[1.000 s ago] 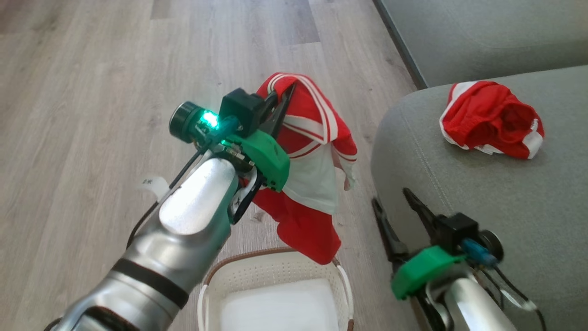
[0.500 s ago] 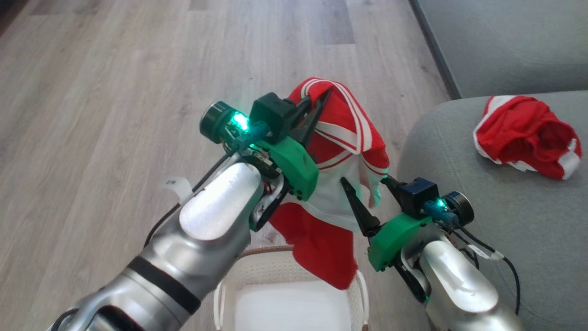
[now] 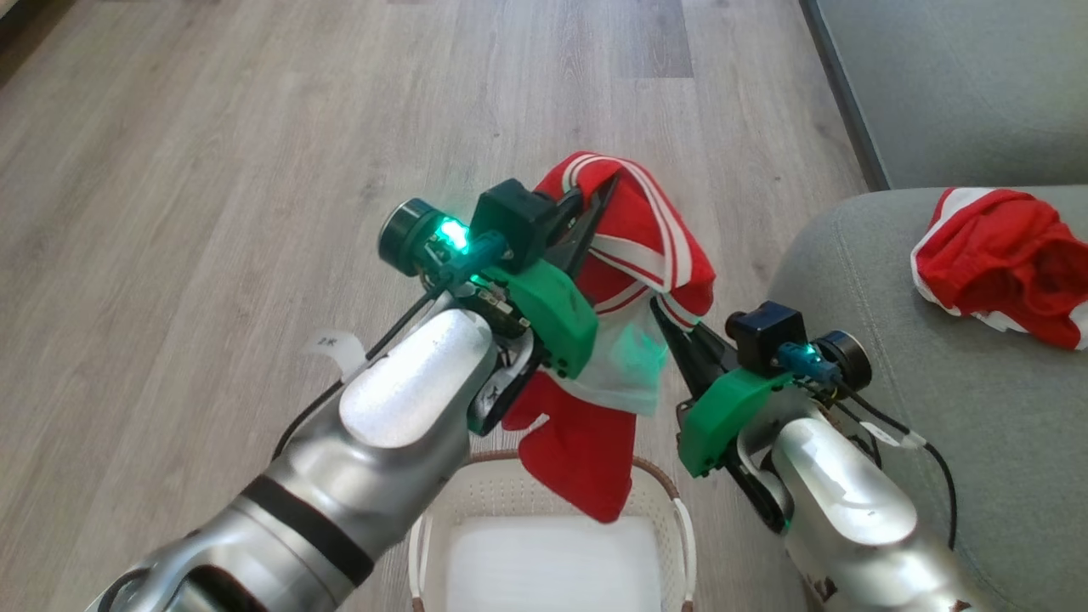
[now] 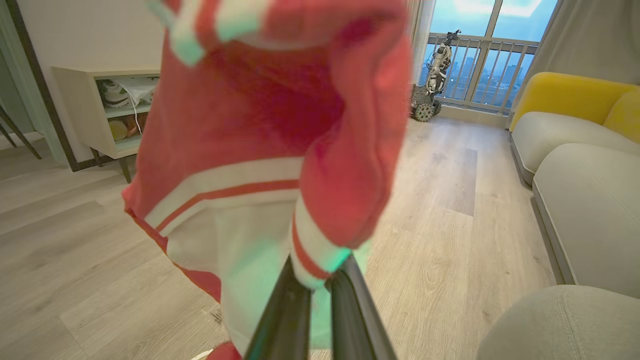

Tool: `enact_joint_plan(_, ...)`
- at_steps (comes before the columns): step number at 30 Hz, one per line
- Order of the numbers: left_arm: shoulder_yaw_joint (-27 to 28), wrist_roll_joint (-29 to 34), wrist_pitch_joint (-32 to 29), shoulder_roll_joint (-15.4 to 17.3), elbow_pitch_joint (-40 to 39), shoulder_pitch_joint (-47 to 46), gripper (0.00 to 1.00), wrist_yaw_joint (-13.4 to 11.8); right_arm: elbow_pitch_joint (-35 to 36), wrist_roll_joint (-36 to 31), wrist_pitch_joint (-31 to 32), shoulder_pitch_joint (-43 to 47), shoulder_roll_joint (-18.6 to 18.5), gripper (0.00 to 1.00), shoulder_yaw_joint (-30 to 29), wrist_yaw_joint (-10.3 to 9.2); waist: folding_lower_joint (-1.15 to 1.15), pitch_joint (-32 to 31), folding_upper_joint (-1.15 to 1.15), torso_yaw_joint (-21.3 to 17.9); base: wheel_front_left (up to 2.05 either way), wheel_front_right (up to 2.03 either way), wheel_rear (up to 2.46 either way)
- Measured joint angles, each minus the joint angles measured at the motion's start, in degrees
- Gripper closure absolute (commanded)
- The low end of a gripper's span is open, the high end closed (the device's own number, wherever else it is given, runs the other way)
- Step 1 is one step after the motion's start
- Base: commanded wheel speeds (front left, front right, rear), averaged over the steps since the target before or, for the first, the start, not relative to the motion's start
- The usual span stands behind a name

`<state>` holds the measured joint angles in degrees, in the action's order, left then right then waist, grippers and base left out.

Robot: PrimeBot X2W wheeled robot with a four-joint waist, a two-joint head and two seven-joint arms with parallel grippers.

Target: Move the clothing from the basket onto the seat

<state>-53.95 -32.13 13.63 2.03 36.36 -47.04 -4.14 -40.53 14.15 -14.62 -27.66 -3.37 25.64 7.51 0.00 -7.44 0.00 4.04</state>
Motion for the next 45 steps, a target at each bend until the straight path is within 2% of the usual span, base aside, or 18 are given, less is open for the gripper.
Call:
enact_joint_plan(3,0.5,-0.7,0.1,0.4,1.0,0.2,0.98,-0.3,0.2,-0.4,0.0,0.0,0.0,1.0,-1.3,0.0,0.0,0.1,0.0,-0.7,0.0,0.0,0.0)
enact_joint_plan(5,1.3,-1.3,0.2,0.8,1.1,0.6,0.5,-0.5,0.7,-1.0,0.0,0.0,-0.1,1.0,-2.0,0.0,0.0,0.2,0.0,-1.5,0.0,0.0,0.0)
enact_joint_plan(6,2.3,-2.1,0.2,0.9,1.0,1.0,0.0,-0.5,1.0,-1.3,0.0,0.0,0.0,1.0,-2.4,0.0,0.0,0.3,0.0,-1.9,0.0,0.0,0.0)
enact_joint_plan(14,6.9,-3.4,0.7,1.8,-1.1,8.7,0.0,-0.6,3.2,-4.1,0.0,-1.8,-0.2,1.0,-6.6,0.0,0.0,0.6,0.0,-6.1,0.0,0.0,0.0)
enact_joint_plan(20,9.4,-0.6,0.7,2.0,-3.5,13.3,0.0,-0.5,4.3,-5.5,0.0,-2.4,-1.0,1.0,-7.4,0.0,0.0,1.0,0.0,-10.6,0.0,0.0,0.0)
enact_joint_plan(36,14.3,8.1,0.7,1.6,-6.4,19.7,0.0,0.2,9.7,-6.1,0.0,-7.2,-8.4,1.0,-9.1,0.0,0.0,2.7,0.0,-26.5,0.0,0.0,0.0)
enact_joint_plan(42,14.1,10.4,0.7,1.0,-6.6,19.7,0.0,1.9,11.3,-5.9,0.0,-8.4,-11.3,1.0,-10.3,0.0,0.0,4.8,0.0,-29.8,0.0,0.0,0.0)
enact_joint_plan(45,14.1,11.1,0.7,0.8,-6.4,19.7,0.0,2.7,12.6,-5.3,0.7,-9.5,-11.5,1.0,-10.4,0.0,0.0,6.3,0.0,-30.9,0.0,0.0,0.0)
